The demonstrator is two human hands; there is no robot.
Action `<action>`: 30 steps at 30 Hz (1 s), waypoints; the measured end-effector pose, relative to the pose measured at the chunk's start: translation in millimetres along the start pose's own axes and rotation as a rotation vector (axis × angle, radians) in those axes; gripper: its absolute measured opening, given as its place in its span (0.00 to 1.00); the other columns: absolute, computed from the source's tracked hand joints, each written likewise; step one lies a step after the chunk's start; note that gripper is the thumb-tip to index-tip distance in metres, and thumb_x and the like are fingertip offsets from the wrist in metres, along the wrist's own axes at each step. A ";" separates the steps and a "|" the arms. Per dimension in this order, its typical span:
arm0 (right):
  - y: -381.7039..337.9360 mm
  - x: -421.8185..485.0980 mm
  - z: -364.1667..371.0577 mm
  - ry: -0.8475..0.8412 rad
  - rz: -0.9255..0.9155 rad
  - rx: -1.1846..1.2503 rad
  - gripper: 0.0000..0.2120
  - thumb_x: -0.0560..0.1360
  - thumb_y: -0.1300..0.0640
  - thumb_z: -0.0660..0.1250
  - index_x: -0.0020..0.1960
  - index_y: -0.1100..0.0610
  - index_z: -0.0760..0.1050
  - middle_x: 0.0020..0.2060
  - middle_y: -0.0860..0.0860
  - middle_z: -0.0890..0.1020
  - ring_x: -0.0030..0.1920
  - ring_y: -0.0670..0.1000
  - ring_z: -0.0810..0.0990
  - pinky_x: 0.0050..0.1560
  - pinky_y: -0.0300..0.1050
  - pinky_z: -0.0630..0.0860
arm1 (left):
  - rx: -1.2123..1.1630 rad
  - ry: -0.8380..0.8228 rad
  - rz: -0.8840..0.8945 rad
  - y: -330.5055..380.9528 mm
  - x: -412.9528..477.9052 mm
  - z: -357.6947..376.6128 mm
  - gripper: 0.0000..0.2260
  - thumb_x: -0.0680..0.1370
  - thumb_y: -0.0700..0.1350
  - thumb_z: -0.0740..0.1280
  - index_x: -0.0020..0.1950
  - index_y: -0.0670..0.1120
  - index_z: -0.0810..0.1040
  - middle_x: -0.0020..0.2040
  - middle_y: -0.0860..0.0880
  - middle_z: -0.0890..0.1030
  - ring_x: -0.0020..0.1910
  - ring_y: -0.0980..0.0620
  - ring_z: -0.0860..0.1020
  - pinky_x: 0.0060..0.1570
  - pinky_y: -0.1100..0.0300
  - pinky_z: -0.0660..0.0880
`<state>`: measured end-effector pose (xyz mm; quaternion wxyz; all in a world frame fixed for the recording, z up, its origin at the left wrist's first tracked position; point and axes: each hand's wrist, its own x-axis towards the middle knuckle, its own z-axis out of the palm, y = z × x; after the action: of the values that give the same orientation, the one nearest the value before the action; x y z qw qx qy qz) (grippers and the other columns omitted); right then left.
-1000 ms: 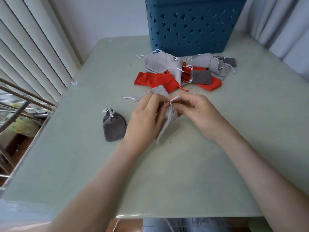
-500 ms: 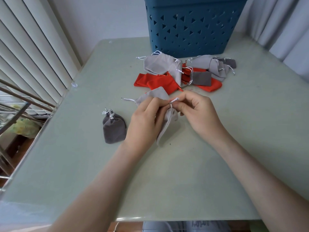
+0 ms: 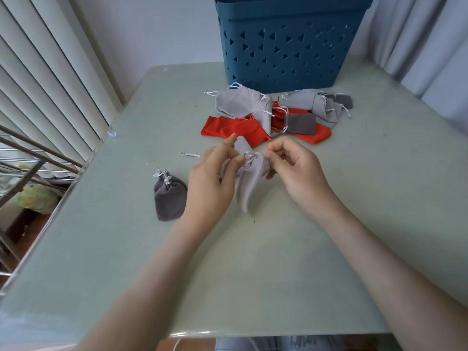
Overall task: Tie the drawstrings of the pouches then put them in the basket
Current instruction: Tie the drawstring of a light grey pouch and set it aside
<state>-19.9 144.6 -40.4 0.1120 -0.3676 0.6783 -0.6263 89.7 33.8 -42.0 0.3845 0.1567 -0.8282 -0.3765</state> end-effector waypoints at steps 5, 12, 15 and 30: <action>-8.2 0.4 5.3 -0.091 0.097 0.365 0.07 0.78 0.67 0.61 0.43 0.60 0.74 0.37 0.55 0.80 0.37 0.47 0.79 0.40 0.37 0.77 | -0.363 -0.196 -0.323 6.5 8.3 -5.1 0.10 0.81 0.44 0.62 0.40 0.47 0.69 0.36 0.45 0.76 0.35 0.52 0.73 0.38 0.62 0.69; 11.1 12.2 15.8 -0.141 0.034 -0.238 0.14 0.76 0.68 0.63 0.60 0.58 0.74 0.54 0.55 0.80 0.54 0.48 0.78 0.52 0.36 0.71 | 0.010 -0.104 -0.390 2.1 12.0 -23.6 0.09 0.80 0.48 0.61 0.46 0.44 0.69 0.33 0.54 0.71 0.30 0.61 0.68 0.30 0.62 0.63; 23.6 19.8 27.9 -0.296 -0.068 -0.703 0.24 0.74 0.62 0.65 0.69 0.54 0.68 0.66 0.53 0.73 0.65 0.56 0.68 0.62 0.46 0.63 | 0.101 -0.046 -0.472 -1.2 14.2 -37.5 0.10 0.80 0.50 0.61 0.49 0.43 0.70 0.36 0.53 0.72 0.35 0.56 0.71 0.31 0.55 0.67; 11.1 18.1 0.2 0.154 0.018 -0.530 0.02 0.76 0.65 0.60 0.45 0.63 0.70 0.36 0.55 0.75 0.37 0.54 0.70 0.37 0.46 0.61 | 0.341 -0.246 -0.373 -8.8 9.6 -37.4 0.15 0.76 0.41 0.66 0.62 0.40 0.69 0.60 0.41 0.73 0.56 0.45 0.72 0.41 0.62 0.59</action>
<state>-36.6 132.3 -45.1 -0.0344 -0.3290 0.8283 -0.4522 111.4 3.9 -27.8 0.1733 0.3220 -0.8769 -0.3120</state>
